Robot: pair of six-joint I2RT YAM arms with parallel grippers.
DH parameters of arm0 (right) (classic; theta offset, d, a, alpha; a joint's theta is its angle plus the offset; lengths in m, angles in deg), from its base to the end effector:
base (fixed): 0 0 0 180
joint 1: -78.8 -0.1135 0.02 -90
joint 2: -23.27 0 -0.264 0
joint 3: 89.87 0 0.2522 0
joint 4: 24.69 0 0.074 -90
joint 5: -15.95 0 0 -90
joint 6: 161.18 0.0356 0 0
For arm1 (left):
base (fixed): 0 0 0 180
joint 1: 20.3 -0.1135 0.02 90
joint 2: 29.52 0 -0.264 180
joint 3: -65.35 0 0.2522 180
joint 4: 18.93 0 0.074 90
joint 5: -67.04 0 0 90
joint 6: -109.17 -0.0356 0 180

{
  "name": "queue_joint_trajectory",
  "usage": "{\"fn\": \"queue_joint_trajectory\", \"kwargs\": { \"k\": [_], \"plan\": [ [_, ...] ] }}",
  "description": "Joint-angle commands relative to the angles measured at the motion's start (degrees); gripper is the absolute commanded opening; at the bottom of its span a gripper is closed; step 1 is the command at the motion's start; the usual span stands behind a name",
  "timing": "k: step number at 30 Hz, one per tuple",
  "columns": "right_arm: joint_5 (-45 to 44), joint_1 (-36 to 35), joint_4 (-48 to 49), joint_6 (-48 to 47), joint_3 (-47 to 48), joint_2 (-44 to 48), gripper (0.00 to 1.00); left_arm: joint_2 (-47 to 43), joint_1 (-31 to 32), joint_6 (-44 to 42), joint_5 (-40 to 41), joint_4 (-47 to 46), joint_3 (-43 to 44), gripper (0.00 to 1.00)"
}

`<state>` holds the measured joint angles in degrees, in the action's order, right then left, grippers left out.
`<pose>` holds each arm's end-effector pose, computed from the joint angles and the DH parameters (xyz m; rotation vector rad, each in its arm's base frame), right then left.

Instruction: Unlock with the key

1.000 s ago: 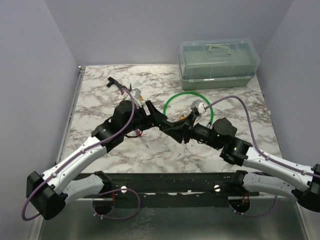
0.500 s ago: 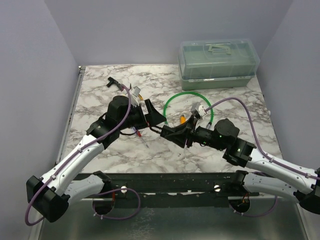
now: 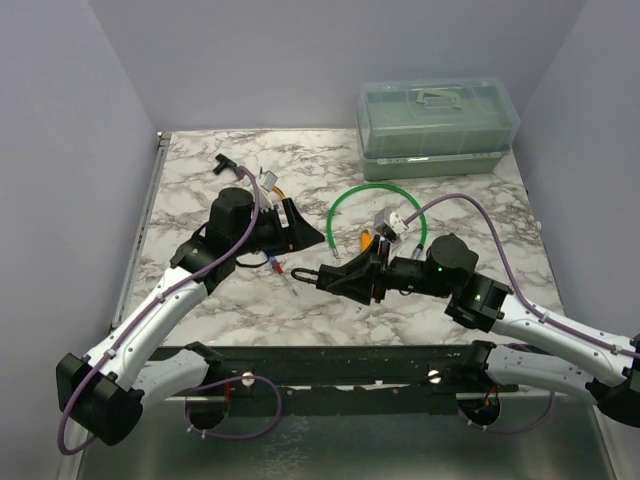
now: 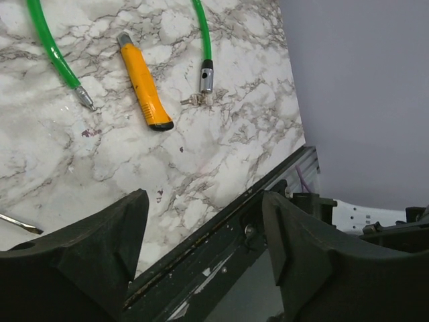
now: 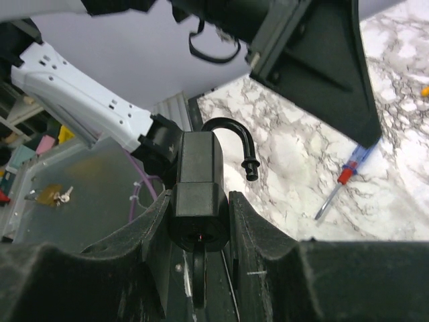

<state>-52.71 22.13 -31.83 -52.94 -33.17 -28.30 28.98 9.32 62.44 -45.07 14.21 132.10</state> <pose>0.1069 0.1861 0.3391 -0.8713 1.5385 1.2816 0.1922 -0.1247 0.3298 0.0108 2.1816 -1.1613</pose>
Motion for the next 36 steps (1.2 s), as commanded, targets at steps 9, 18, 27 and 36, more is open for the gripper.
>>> {"fn": "queue_joint_trajectory", "kwargs": {
  "k": [9,18,27,36],
  "plan": [
    [-6.36,-0.11,17.68,4.37,1.14,-2.27,0.01,-1.07,-0.25,0.46,-5.41,-2.88,-5.14,0.58],
    [-15.44,-0.11,19.5,4.48,0.84,-4.49,0.01,-3.2,-0.26,0.5,-10.14,-4.58,-6.96,0.54],
    [-13.84,-0.04,18.3,5.83,1.42,-3.7,0.01,-5.03,-0.23,-0.28,-5.82,-2.32,-7.3,0.78],
    [-36.1,-0.08,6.33,10.27,-0.32,2.79,0.01,-6.89,-0.23,-5.68,8.6,4.58,-6.06,0.98]
  ]
}}
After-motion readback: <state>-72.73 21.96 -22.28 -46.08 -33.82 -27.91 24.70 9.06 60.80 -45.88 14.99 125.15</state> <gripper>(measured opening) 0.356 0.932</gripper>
